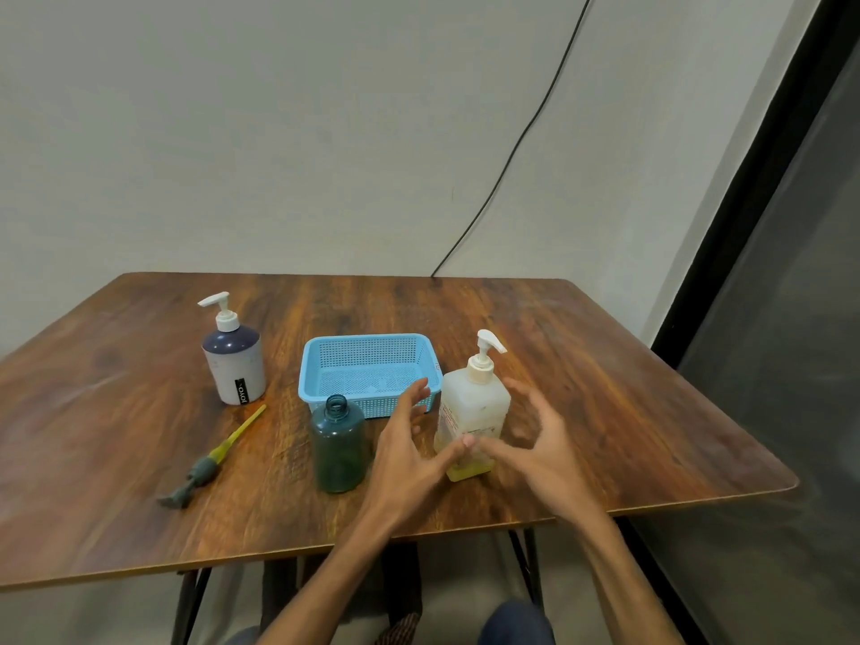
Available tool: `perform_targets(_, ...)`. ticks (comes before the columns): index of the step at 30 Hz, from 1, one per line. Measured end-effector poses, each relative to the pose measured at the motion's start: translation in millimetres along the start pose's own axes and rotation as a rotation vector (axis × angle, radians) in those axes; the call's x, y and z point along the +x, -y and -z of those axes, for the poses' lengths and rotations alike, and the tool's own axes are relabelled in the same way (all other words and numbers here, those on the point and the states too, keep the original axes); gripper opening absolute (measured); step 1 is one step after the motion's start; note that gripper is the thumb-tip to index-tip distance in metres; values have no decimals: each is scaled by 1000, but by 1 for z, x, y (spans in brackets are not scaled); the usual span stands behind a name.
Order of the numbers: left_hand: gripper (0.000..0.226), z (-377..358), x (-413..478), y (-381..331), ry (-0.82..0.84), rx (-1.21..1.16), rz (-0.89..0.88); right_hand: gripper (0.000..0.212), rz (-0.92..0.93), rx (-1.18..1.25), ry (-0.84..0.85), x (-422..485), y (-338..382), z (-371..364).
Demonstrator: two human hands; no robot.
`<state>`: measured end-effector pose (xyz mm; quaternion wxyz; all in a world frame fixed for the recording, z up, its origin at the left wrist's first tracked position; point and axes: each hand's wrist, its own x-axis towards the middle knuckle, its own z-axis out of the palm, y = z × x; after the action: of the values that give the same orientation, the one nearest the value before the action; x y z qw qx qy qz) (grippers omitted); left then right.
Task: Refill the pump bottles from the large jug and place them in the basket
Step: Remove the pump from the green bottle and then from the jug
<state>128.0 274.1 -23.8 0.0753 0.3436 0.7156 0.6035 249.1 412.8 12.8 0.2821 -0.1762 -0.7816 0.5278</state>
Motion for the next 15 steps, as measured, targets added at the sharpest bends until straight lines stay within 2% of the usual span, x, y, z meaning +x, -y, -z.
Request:
perform_targets(4, 96, -12, 7, 0, 48, 4, -5, 54, 108, 38, -45, 13, 26, 20)
perform_targets(7, 84, -19, 11, -2, 43, -25, -7, 43, 134, -7, -106, 25, 38, 10)
perform_targets(10, 75, -22, 13, 0, 23, -49, -14, 38, 153, -74, -181, 36, 39, -2)
perform_targets(15, 73, -24, 13, 7, 5, -48, -35, 30, 184, -151, -259, 51, 37, -13)
